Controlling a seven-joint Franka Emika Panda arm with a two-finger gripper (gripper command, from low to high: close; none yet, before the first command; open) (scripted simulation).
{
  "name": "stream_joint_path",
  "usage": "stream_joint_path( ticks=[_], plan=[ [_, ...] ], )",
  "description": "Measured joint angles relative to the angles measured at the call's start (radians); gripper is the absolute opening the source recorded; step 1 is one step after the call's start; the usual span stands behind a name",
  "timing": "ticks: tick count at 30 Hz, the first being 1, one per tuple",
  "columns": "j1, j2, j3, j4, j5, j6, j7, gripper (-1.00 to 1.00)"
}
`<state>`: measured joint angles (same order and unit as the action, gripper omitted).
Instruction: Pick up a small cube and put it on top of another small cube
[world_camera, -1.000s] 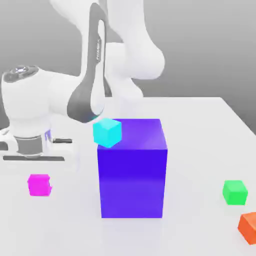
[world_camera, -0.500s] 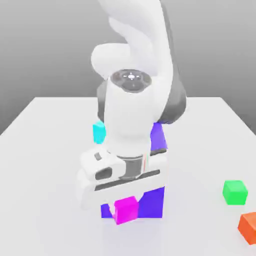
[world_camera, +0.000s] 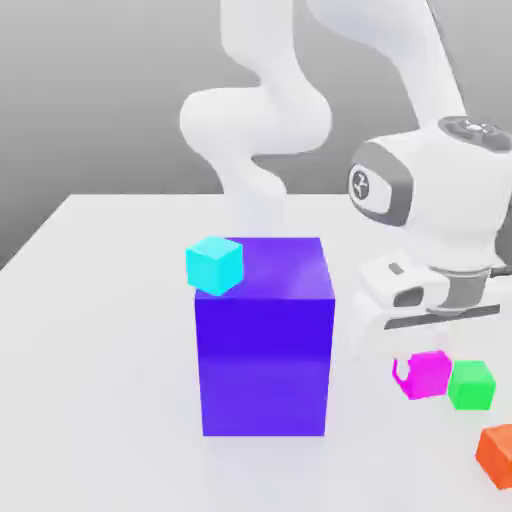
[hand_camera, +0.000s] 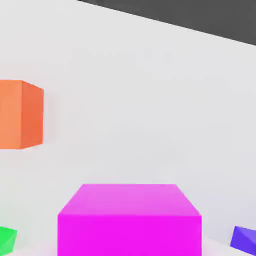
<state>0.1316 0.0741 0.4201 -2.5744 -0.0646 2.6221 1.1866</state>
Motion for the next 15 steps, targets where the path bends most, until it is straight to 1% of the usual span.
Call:
stream_joint_path(
  ticks=[7, 11, 15],
  plan=[
    [0.15, -0.035, 0.071, -0.03, 0.044, 0.005, 0.266, -1.0],
    [0.163, -0.014, 0.069, -0.034, 0.01, 0.048, 0.323, -1.0],
    [0.173, 0.05, 0.046, -0.029, -0.06, 0.104, 0.376, -1.0]
  ],
)
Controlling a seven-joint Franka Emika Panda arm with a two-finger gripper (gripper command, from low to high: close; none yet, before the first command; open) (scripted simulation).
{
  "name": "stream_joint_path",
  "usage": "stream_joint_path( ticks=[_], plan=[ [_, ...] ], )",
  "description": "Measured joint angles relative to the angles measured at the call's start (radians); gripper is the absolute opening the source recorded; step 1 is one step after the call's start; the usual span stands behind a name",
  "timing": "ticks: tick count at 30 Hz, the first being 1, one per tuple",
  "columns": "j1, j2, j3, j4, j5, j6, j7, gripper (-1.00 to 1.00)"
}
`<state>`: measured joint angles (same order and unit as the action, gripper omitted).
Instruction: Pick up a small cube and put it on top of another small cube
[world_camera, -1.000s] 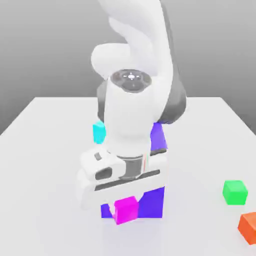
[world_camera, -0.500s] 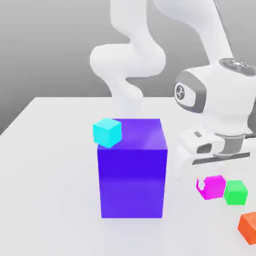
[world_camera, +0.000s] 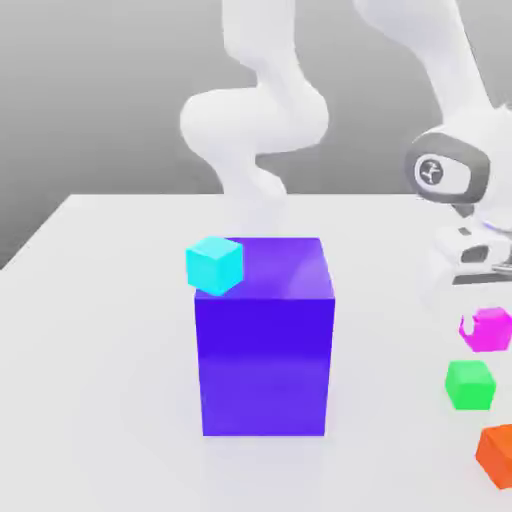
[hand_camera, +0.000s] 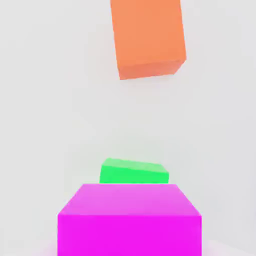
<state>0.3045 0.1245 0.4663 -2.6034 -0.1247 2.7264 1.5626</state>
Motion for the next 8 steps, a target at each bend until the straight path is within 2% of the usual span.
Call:
stream_joint_path(
  ticks=[5, 6, 8],
  plan=[
    [0.047, 0.099, -0.069, 0.007, -0.125, 0.073, 0.091, -1.0],
    [0.057, 0.113, -0.082, 0.008, -0.143, 0.082, 0.104, 1.0],
    [0.057, 0.113, -0.082, 0.008, -0.143, 0.082, 0.104, 1.0]
  ],
)
